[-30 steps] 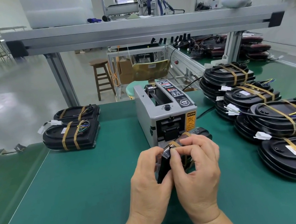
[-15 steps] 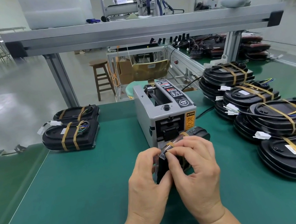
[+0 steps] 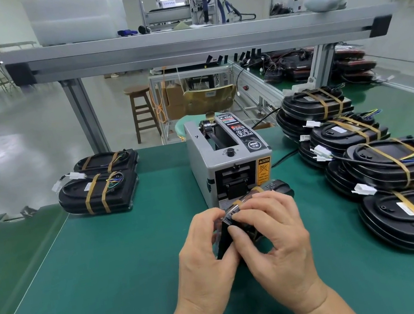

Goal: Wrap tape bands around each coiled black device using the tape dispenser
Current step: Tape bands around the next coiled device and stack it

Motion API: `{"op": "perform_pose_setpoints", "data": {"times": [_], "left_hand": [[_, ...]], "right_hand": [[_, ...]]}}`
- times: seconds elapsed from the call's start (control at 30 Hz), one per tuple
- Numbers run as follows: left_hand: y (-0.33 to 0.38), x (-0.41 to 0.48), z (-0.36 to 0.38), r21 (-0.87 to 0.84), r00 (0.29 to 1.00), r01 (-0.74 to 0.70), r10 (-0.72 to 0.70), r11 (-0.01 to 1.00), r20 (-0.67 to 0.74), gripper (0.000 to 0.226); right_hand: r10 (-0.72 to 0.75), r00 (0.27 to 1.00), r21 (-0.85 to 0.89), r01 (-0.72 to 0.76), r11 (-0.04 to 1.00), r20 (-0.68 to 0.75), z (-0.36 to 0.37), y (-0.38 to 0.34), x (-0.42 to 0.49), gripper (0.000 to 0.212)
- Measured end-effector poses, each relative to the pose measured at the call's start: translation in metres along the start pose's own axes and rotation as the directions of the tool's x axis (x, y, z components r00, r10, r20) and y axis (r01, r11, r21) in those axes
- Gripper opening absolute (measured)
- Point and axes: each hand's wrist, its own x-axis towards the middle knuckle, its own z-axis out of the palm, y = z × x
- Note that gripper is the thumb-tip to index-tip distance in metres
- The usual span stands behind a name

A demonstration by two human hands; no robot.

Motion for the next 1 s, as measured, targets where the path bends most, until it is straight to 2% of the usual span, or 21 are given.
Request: {"op": "perform_pose_setpoints", "data": {"times": [0.17,0.47,0.67,0.77,0.93,1.0], "left_hand": [[0.001,0.001,0.000,0.000,1.000,-0.001,0.001,1.000,0.003,0.041],[0.000,0.001,-0.002,-0.009,1.000,-0.011,0.011,1.000,0.009,0.034],[-0.002,0.000,0.000,-0.016,0.995,-0.103,0.103,0.995,-0.004,0.055],[-0.004,0.000,0.001,-0.030,0.990,-0.138,0.138,0.990,-0.003,0.049],[-0.010,0.001,0.000,-0.013,0.983,-0.184,0.184,0.983,-0.005,0.033],[-0.011,0.003,-0.001,-0.007,0.981,-0.194,0.194,0.981,-0.016,0.031]], "right_hand": [[0.016,1.000,-0.007,-0.016,1.000,0.011,0.000,0.001,-0.004,0.026],[-0.043,0.998,0.008,0.043,0.999,0.045,0.001,0.002,-0.011,0.025],[0.045,0.999,-0.055,-0.043,0.998,0.030,-0.001,0.007,-0.006,0.027],[0.074,0.997,-0.047,-0.074,0.996,-0.002,0.000,0.008,-0.006,0.026],[0.041,0.999,-0.032,-0.040,0.999,0.013,0.002,0.009,-0.008,0.026],[0.065,0.997,-0.033,-0.066,0.997,-0.031,0.000,0.013,-0.005,0.027]]}}
